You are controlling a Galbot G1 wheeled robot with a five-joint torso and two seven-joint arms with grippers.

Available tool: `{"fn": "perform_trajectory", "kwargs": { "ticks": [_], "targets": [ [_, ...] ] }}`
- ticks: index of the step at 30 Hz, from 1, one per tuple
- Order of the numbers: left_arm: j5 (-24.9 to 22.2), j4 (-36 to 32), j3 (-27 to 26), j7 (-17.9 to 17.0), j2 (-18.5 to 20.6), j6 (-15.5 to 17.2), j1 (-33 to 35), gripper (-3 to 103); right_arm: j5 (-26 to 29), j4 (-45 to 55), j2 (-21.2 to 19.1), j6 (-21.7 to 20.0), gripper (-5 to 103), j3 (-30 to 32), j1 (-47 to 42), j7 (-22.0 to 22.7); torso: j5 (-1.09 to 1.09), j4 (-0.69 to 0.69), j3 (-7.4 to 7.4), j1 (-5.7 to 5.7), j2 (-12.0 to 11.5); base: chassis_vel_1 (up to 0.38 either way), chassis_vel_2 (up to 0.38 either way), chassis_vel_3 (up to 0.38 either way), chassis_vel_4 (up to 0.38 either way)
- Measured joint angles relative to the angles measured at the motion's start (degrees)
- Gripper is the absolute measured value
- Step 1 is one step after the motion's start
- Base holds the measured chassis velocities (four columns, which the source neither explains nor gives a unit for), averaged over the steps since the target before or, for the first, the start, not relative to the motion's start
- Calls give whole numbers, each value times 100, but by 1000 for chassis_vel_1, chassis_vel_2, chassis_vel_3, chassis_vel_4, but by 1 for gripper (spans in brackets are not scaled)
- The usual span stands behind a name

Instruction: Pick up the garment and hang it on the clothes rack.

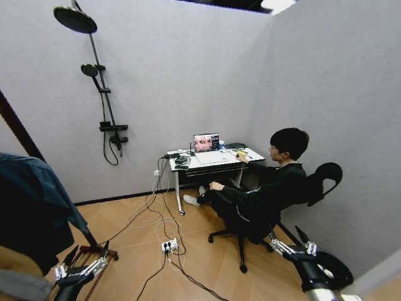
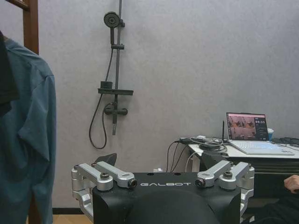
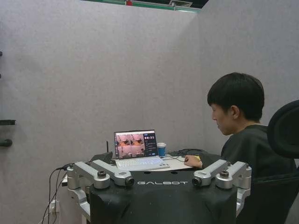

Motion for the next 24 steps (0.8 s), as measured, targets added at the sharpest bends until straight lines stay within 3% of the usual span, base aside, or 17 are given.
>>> {"fn": "perform_trajectory", "kwargs": {
  "ticks": [24],
  "targets": [
    [0, 0, 0, -2, 0, 0, 0, 100, 0, 0, 0, 0, 100, 0, 1, 0, 1, 0, 0, 0, -1, 77, 77, 82, 77]
  ]
}}
